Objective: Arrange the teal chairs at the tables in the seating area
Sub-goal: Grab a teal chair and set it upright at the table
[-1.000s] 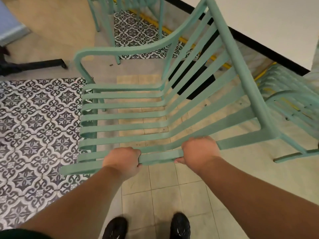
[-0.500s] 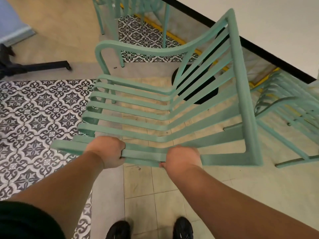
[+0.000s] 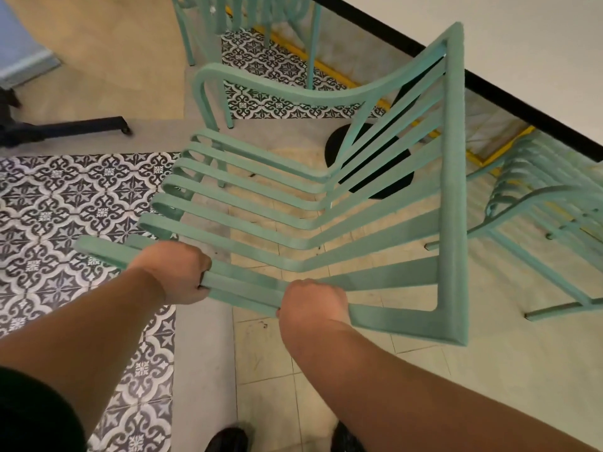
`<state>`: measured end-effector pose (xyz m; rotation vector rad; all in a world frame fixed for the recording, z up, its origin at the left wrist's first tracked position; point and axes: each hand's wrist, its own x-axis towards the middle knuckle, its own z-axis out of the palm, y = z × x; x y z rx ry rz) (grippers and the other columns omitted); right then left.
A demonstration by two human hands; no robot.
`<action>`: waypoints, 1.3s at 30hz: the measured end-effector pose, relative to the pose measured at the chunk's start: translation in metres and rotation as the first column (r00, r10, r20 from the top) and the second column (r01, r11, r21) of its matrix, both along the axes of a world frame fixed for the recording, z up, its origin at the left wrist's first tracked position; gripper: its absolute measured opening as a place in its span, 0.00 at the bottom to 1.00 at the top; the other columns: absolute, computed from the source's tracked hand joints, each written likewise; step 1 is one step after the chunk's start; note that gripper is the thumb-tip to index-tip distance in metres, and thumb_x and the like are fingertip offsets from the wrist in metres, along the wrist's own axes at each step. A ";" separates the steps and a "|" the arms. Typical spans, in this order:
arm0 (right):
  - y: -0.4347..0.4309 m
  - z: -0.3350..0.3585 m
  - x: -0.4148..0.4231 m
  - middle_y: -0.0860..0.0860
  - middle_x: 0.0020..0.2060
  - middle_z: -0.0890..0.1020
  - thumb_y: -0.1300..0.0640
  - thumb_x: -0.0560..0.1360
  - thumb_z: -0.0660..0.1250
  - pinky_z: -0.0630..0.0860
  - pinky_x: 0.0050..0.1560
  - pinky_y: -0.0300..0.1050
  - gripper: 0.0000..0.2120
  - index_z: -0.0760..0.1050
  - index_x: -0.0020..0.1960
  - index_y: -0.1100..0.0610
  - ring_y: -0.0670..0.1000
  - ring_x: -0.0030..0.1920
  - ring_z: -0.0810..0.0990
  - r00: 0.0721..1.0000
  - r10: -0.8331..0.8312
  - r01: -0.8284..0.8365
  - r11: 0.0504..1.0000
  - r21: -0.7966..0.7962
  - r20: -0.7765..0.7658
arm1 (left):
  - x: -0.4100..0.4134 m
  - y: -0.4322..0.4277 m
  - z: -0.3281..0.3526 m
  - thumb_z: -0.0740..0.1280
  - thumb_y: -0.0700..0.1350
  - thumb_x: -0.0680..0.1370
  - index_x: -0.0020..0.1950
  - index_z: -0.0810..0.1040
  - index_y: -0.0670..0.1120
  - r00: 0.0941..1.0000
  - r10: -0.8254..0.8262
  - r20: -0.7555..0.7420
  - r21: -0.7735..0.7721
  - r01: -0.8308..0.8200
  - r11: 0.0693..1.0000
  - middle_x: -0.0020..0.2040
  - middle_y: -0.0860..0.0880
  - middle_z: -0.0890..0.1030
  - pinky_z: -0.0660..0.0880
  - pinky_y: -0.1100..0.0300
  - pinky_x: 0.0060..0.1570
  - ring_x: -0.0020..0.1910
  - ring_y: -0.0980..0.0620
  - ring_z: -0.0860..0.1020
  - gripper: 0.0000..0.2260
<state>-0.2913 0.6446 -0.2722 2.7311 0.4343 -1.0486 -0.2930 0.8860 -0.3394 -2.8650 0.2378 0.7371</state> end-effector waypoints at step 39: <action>-0.155 0.122 0.193 0.54 0.21 0.66 0.52 0.66 0.60 0.68 0.37 0.52 0.14 0.64 0.25 0.59 0.60 0.25 0.64 0.713 0.317 -0.652 0.629 0.424 0.626 | -0.019 -0.228 0.036 0.50 0.68 0.78 0.31 0.68 0.58 0.891 0.418 0.177 -0.884 -0.043 0.465 0.26 0.51 0.66 0.67 0.51 0.30 0.28 0.53 0.69 0.22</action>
